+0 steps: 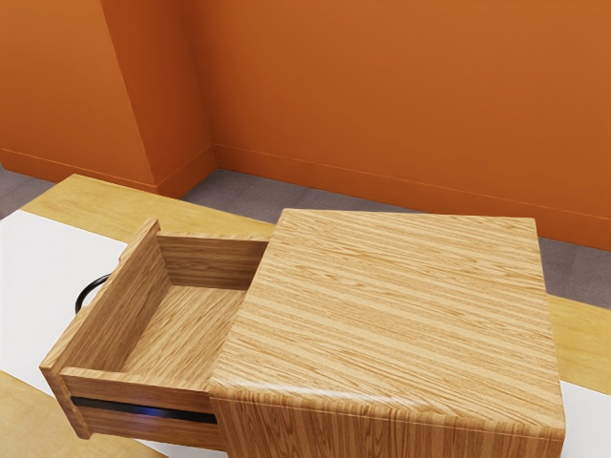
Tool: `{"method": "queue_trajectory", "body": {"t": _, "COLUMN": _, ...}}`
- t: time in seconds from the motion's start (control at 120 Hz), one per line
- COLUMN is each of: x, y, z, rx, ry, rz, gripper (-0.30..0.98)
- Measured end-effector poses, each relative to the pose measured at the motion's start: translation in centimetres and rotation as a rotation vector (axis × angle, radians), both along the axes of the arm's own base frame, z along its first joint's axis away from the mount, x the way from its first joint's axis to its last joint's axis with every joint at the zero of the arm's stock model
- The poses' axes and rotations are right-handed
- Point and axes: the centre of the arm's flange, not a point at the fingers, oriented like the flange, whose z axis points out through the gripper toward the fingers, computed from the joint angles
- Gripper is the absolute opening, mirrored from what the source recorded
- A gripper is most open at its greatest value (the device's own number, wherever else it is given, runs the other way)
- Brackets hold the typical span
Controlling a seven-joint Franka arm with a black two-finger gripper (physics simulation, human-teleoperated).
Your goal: Push the drawer handle with one arm to close the drawer
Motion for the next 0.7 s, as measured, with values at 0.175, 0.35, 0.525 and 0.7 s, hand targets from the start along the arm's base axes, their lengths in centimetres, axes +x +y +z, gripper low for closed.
{"method": "queue_trajectory", "body": {"t": 0.175, "x": 1.0, "y": -1.9, "z": 0.0, "rx": 0.004, "ry": -0.016, "rz": -0.139, "gripper": -0.1}}
{"method": "queue_trajectory", "body": {"t": 0.35, "x": 1.5, "y": -3.1, "z": -0.1, "rx": -0.01, "ry": -0.025, "rz": -0.232, "gripper": -0.1}}
{"method": "queue_trajectory", "body": {"t": 0.525, "x": 1.8, "y": -5.3, "z": 0.1, "rx": -0.012, "ry": -0.031, "rz": -0.311, "gripper": -0.1}}
{"method": "queue_trajectory", "body": {"t": 0.7, "x": 2.3, "y": -5.9, "z": -0.2, "rx": -0.025, "ry": -0.031, "rz": -0.347, "gripper": -0.1}}
